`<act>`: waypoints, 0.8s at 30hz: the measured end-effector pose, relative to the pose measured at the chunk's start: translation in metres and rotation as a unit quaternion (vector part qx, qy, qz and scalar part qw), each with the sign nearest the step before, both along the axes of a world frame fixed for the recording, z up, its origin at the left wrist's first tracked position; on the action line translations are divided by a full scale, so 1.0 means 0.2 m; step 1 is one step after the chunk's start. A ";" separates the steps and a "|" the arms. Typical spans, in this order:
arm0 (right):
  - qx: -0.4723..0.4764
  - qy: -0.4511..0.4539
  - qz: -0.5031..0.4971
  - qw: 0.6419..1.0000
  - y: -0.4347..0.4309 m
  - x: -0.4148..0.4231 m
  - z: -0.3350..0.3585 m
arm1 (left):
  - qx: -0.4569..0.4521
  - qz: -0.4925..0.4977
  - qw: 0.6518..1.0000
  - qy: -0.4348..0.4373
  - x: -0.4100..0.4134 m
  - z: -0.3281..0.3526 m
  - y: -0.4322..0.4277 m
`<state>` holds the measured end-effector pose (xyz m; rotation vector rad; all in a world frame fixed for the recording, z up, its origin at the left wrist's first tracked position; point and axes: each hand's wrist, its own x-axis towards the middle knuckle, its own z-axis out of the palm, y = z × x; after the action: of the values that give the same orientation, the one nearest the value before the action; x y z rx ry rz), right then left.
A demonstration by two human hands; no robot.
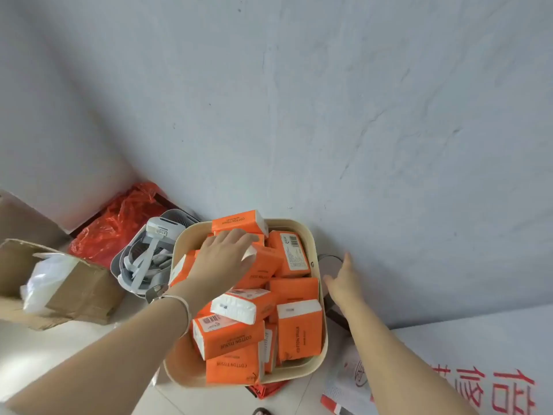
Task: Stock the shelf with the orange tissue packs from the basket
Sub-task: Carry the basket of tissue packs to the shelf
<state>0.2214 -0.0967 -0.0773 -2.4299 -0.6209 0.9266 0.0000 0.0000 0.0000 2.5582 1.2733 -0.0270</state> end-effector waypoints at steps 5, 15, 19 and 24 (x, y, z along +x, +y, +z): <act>0.075 0.145 -0.188 0.968 0.04 -0.02 0.00 | 0.000 0.082 0.995 -0.060 -0.18 -0.07 0.02; 0.090 0.087 -0.193 0.973 0.09 -0.14 -0.05 | -0.118 0.349 0.927 -0.071 -0.58 -0.30 0.06; 0.073 0.043 -0.190 0.978 0.12 -0.19 -0.09 | -0.187 0.382 0.902 -0.071 -0.61 -0.41 0.06; 0.071 0.008 -0.179 0.981 0.12 -0.20 -0.10 | -0.256 0.408 0.871 -0.100 -0.64 -0.56 0.10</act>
<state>0.1805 -0.0737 -0.0971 -2.2995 -0.2207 0.7256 -0.1284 0.0191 -0.1120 1.4093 1.8453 0.0625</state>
